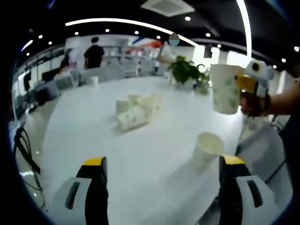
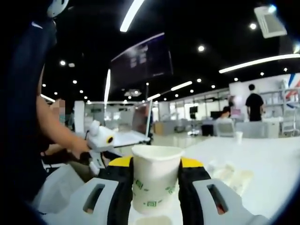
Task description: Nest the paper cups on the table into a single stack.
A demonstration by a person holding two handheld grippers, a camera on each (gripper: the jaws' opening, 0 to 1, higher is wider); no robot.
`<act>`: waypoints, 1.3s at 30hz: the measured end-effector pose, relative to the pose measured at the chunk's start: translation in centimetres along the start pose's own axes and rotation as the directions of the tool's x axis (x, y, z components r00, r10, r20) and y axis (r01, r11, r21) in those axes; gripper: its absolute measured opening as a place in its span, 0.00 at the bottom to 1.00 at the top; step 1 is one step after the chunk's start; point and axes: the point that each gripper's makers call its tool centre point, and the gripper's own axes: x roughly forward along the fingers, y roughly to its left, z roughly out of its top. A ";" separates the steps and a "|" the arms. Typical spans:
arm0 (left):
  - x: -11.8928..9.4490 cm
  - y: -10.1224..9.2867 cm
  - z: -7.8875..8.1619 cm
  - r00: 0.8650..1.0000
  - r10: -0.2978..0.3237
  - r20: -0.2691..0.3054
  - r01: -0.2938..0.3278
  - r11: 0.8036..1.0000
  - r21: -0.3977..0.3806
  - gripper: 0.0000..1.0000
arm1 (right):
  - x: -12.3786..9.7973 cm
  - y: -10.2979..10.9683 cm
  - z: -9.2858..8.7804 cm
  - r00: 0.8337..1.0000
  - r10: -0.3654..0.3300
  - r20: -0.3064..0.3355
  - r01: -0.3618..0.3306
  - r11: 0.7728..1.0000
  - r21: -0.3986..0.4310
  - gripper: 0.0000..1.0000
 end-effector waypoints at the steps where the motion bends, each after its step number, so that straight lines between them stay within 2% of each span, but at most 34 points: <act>1: 0.0 0.0 0.0 1.000 0.001 0.000 -0.001 1.000 0.000 0.97 | 0.0 0.0 -0.2 1.000 -0.001 -0.002 0.001 1.000 0.000 0.34; 10: -0.2 0.0 -0.1 1.000 0.003 0.002 -0.003 1.000 0.001 0.98 | -0.1 -0.3 -1.7 1.000 -0.014 -0.015 0.015 1.000 0.022 0.34; 25: -0.6 0.1 -0.1 1.000 0.007 0.000 -0.007 1.000 -0.003 0.98 | 0.3 0.2 -6.1 0.996 -0.019 -0.091 0.023 0.999 0.038 0.35; 39: -0.8 -0.2 -0.4 1.000 0.004 -0.009 -0.004 1.000 -0.014 0.98 | 0.3 0.1 -8.2 0.990 -0.018 -0.138 0.026 0.998 0.056 0.35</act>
